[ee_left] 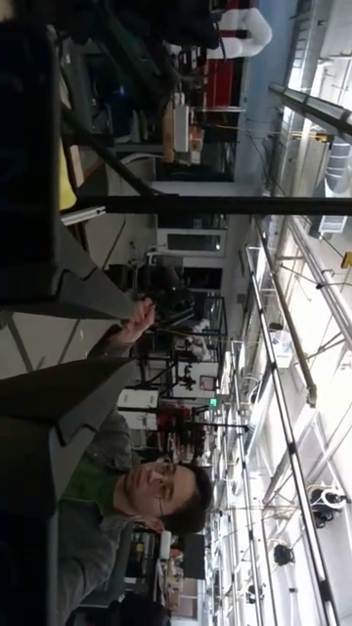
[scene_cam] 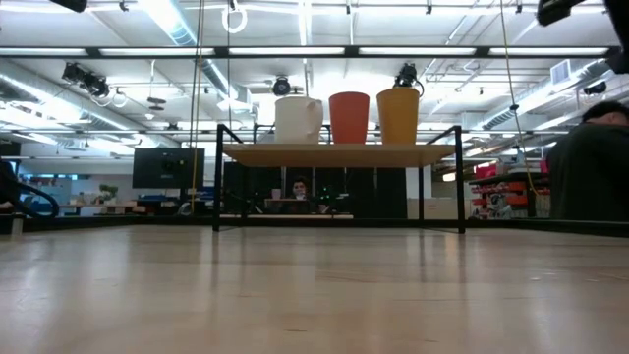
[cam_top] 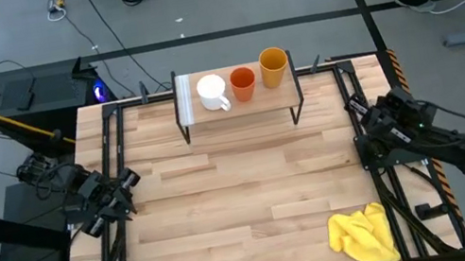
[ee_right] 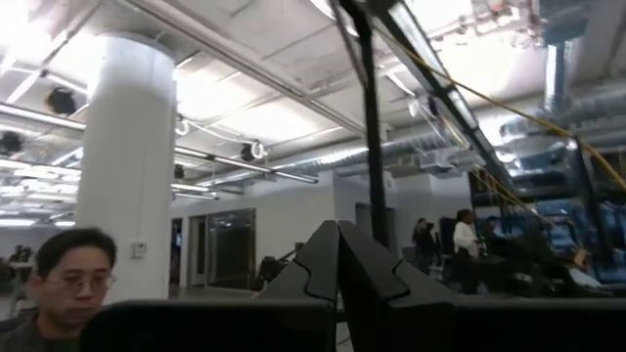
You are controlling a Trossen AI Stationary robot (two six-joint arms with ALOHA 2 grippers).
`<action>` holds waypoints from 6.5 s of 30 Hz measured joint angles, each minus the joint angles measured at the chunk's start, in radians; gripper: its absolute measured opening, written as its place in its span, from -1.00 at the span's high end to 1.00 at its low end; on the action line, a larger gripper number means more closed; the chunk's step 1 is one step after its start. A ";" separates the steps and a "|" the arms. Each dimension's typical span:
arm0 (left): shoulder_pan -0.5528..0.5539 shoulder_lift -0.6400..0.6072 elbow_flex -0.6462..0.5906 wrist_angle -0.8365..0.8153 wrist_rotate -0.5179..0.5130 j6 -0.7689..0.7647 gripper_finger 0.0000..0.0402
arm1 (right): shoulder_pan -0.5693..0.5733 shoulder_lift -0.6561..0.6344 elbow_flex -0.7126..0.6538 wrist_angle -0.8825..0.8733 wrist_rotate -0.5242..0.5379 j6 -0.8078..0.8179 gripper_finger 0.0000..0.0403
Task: Stack small to large cups/mugs on shelf
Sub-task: Return to Home Position
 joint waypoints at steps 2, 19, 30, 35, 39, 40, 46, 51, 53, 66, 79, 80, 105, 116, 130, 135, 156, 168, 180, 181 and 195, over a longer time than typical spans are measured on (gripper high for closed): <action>0.000 0.000 0.000 -0.003 0.000 0.000 0.58 | 0.001 -0.032 0.008 0.001 0.000 0.015 0.93; 0.000 0.000 0.000 -0.001 0.000 -0.004 0.57 | 0.001 -0.244 0.036 0.002 0.001 0.143 0.93; 0.000 0.000 0.000 0.000 0.000 -0.005 0.60 | 0.001 -0.349 0.036 0.003 0.015 0.173 0.93; 0.000 0.000 0.000 0.000 0.000 -0.005 0.57 | 0.002 -0.350 0.036 0.003 0.019 0.191 0.93; 0.000 0.000 0.000 0.000 -0.001 -0.003 0.58 | 0.002 -0.350 0.036 0.002 0.027 0.163 0.93; 0.000 0.000 0.000 0.000 -0.001 0.003 0.59 | 0.002 -0.350 0.036 0.001 0.032 0.141 0.93; 0.001 0.000 0.001 0.006 -0.034 0.055 0.60 | -0.001 -0.326 0.036 -0.185 0.063 -0.094 0.93; 0.001 0.000 0.001 -0.011 -0.135 0.137 0.57 | -0.001 -0.279 0.035 -0.392 0.120 -0.312 0.93; 0.001 0.000 0.001 -0.034 -0.191 0.144 0.57 | -0.001 -0.259 0.035 -0.432 0.120 -0.371 0.93; 0.001 0.002 0.001 -0.094 -0.288 0.161 0.58 | -0.015 -0.247 0.035 -0.451 0.129 -0.458 0.93; 0.001 0.002 0.001 -0.092 -0.324 0.222 0.59 | -0.023 -0.247 0.035 -0.526 0.353 -0.423 0.93; 0.001 0.002 0.001 -0.092 -0.349 0.208 0.59 | -0.031 -0.247 0.035 -0.565 0.392 -0.426 0.93; 0.001 0.002 0.001 -0.203 -1.100 0.075 0.56 | -0.176 -0.249 0.036 -1.273 0.805 -0.765 0.93; 0.001 0.002 0.001 -0.241 -1.132 0.045 0.60 | 0.001 -0.249 0.036 -1.392 0.832 -0.814 0.93; 0.001 0.002 0.001 -0.293 -1.132 -0.009 0.60 | 0.458 -0.249 0.036 -1.482 1.076 -0.872 0.93; 0.001 0.002 0.001 -0.352 -1.132 -0.059 0.60 | 0.585 -0.249 0.037 -1.513 1.144 -0.898 0.93; 0.001 0.002 0.000 -0.588 -0.851 -0.082 0.57 | 0.832 -0.249 0.037 -1.732 1.229 -1.029 0.93; 0.001 0.002 -0.005 -0.503 -0.769 -0.102 0.60 | 0.834 -0.249 0.037 -1.731 1.229 -0.959 0.93; 0.001 0.002 -0.164 -0.106 -0.618 0.053 0.60 | 0.834 -0.249 0.037 -1.695 1.228 -0.948 0.93; 0.001 0.002 -0.164 -0.106 -0.615 0.050 0.61 | 0.834 -0.249 0.037 -1.695 1.228 -0.945 0.93; 0.001 0.003 -0.163 -0.183 -0.418 0.174 0.59 | 0.834 -0.249 0.037 -1.704 1.022 -1.081 0.93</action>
